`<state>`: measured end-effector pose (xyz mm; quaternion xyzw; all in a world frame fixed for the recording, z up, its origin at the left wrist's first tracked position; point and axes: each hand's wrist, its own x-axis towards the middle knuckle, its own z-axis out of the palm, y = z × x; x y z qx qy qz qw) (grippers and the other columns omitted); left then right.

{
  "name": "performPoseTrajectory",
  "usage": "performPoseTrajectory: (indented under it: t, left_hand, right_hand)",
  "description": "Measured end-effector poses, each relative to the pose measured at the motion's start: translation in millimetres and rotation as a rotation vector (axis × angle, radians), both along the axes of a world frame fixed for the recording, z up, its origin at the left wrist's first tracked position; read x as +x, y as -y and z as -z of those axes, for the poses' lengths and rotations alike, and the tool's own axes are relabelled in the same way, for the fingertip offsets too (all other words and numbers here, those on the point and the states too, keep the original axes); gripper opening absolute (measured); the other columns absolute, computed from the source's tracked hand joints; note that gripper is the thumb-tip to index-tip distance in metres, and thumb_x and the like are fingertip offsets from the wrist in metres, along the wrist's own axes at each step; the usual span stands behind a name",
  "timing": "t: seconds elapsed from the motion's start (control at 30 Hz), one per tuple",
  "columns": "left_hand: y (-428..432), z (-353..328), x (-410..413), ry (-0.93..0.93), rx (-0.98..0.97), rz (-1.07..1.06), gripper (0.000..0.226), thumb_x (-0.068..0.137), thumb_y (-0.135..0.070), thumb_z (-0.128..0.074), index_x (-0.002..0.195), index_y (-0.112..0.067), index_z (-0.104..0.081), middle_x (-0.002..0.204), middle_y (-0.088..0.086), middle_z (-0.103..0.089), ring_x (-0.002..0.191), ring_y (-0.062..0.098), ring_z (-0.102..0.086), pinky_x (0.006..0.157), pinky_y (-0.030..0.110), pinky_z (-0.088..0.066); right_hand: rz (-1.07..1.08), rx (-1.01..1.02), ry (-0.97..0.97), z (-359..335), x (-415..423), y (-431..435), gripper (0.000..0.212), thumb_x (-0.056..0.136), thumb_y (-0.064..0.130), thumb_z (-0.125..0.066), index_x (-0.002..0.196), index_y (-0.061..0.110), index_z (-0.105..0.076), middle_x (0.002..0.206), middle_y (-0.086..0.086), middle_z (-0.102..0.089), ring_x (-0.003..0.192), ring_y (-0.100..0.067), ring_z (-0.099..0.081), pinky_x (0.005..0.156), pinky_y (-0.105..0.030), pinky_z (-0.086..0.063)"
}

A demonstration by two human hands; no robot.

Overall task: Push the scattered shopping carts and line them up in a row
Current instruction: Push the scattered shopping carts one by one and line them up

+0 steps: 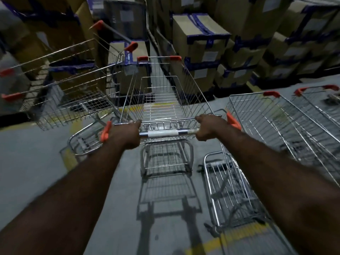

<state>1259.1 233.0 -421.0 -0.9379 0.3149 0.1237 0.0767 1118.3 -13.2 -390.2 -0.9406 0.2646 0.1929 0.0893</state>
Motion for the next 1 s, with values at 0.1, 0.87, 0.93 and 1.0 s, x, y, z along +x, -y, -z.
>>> performPoseTrajectory:
  t: [0.1,0.87,0.93,1.0]
  left_hand:
    - [-12.7,-1.4,-29.4,0.004,-0.003,0.028,0.074,0.090,-0.020,-0.053,0.158,-0.025,-0.022,0.144,0.011,-0.056,0.125,0.031,-0.059,0.101,0.041,-0.045]
    - [-144.8,-12.7,-228.2,-0.038,0.076,0.048,0.073,0.094,-0.021,-0.047,0.160,-0.025,-0.017,0.159,0.010,-0.038,0.138,0.031,-0.048,0.114,0.047,-0.036]
    - [-155.4,-12.0,-238.8,-0.053,0.071,0.042,0.075,0.093,-0.020,-0.047,0.160,-0.026,-0.016,0.159,0.011,-0.039,0.136,0.030,-0.050,0.113,0.048,-0.037]
    - [-165.3,-11.8,-248.6,-0.056,0.073,0.043,0.076,0.091,-0.019,-0.047,0.160,-0.026,-0.016,0.156,0.011,-0.042,0.134,0.030,-0.052,0.112,0.049,-0.039]
  right_hand:
    - [0.011,-0.008,-0.008,-4.9,-35.0,-18.2,0.095,0.066,0.025,-0.070,0.155,0.021,-0.036,0.150,-0.006,-0.050,0.132,-0.031,-0.052,0.102,-0.044,-0.050]
    - [0.047,-0.006,0.023,-10.9,-244.3,-155.2,0.091,0.082,0.042,-0.076,0.158,0.024,-0.028,0.153,-0.004,-0.047,0.133,-0.031,-0.051,0.105,-0.044,-0.043]
    - [0.035,-0.022,0.024,-12.0,-255.9,-165.1,0.089,0.082,0.041,-0.074,0.157,0.024,-0.031,0.151,-0.005,-0.049,0.133,-0.031,-0.052,0.104,-0.043,-0.043]
    - [0.027,-0.039,0.020,-13.0,-267.1,-173.9,0.087,0.080,0.037,-0.073,0.156,0.024,-0.033,0.148,-0.006,-0.052,0.132,-0.031,-0.053,0.103,-0.042,-0.044]
